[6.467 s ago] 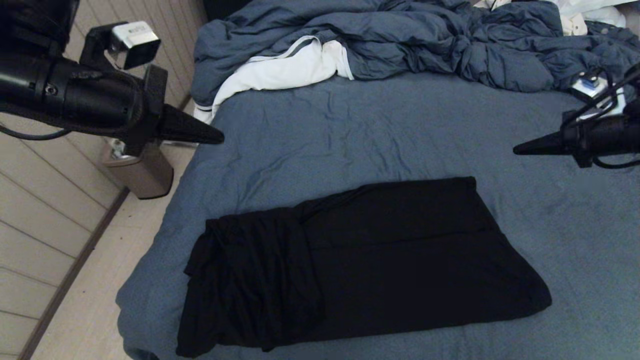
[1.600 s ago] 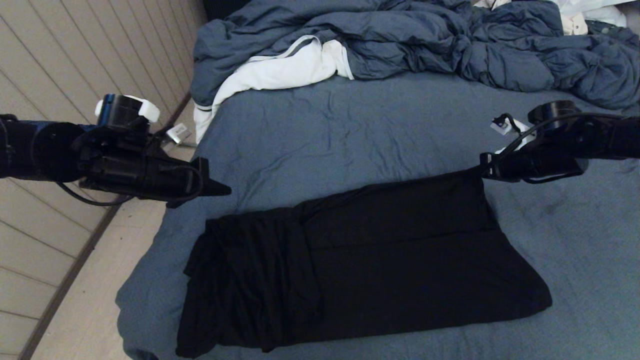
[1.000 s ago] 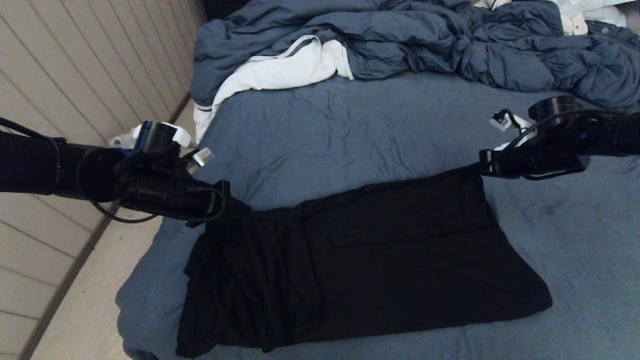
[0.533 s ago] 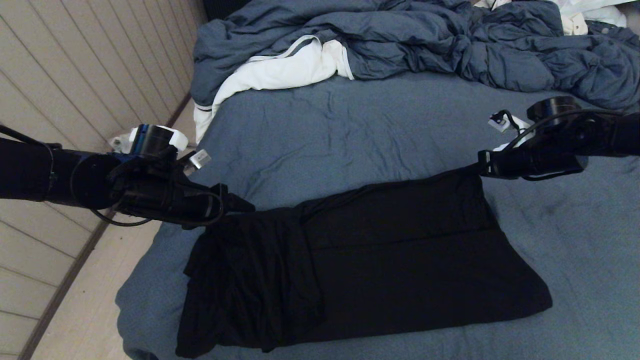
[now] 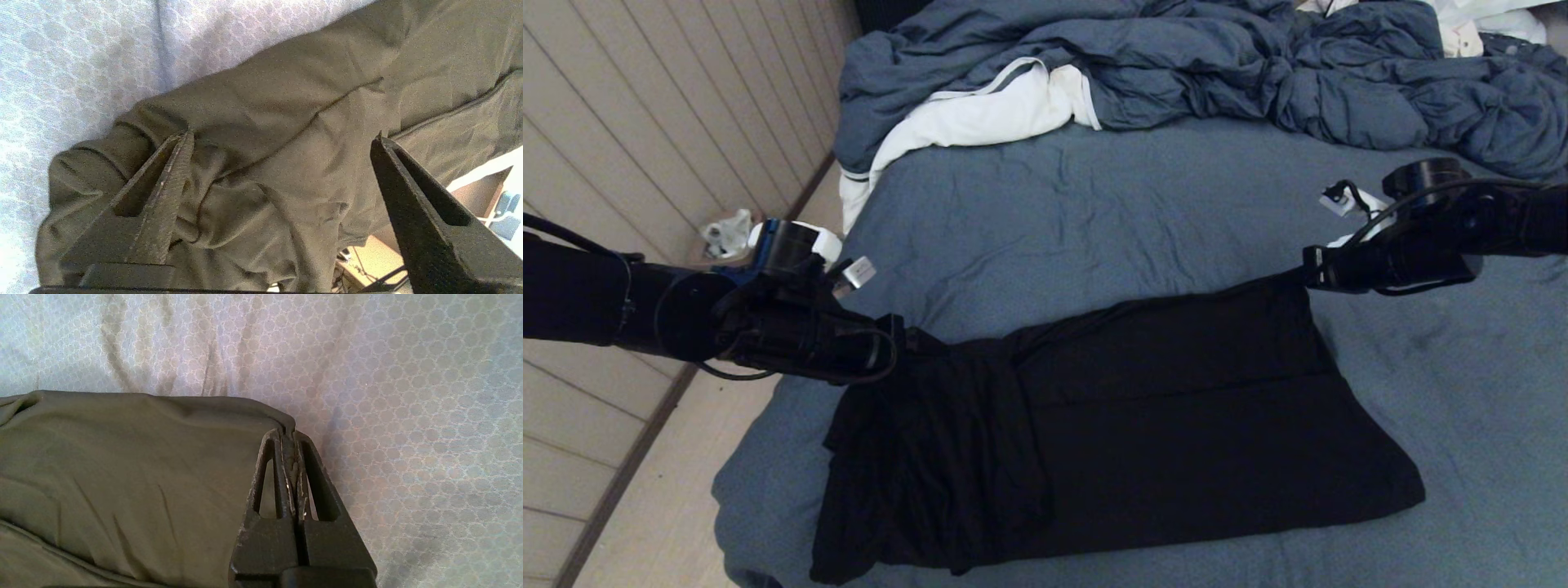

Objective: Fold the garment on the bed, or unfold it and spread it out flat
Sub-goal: Fold the black T-shirt

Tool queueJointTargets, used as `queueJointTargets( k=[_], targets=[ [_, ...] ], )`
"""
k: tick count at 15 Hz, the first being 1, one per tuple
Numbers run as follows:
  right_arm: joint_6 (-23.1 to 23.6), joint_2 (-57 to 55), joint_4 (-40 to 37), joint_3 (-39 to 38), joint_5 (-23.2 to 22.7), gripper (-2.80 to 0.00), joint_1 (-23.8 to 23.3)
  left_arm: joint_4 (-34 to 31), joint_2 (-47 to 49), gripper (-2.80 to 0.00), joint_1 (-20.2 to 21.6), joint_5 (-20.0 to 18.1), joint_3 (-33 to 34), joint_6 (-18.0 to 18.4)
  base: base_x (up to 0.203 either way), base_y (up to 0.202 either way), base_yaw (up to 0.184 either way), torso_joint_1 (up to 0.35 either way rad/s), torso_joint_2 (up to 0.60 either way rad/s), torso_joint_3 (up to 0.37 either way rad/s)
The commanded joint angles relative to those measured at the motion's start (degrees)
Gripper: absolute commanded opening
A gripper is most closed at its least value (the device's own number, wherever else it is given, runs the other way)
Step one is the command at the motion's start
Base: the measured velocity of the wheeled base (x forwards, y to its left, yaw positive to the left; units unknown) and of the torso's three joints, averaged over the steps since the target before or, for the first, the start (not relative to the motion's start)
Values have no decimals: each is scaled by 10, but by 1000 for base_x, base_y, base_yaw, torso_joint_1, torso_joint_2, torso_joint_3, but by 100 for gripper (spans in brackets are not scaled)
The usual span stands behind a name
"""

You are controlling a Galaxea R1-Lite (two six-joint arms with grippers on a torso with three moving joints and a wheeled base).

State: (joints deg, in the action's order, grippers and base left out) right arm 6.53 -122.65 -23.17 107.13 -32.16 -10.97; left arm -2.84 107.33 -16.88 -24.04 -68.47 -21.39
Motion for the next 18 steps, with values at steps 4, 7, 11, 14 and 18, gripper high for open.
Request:
queueJointTargets(
  k=[4, 7, 11, 14, 18],
  targets=[
    [1, 0, -1, -1, -3, -280, -1, 32, 3, 0, -15, 12, 34, 35, 0, 0, 0, 0, 0, 0],
    [1, 1, -1, 0, -5, -280, -1, 54, 11, 0, -25, 48, 41, 36, 0, 0, 0, 0, 0, 0],
    [1, 4, -2, -1, -6, -280, 0, 56, 14, 0, -34, 61, 42, 36, 0, 0, 0, 0, 0, 0],
    [1, 4, -2, -1, -6, -280, 0, 66, 10, 0, -40, 102, 47, 38, 0, 0, 0, 0, 0, 0],
    [1, 4, -2, 0, -6, -280, 1, 140, 5, 0, -73, 211, 93, 94, 0, 0, 0, 0, 0, 0]
  ],
)
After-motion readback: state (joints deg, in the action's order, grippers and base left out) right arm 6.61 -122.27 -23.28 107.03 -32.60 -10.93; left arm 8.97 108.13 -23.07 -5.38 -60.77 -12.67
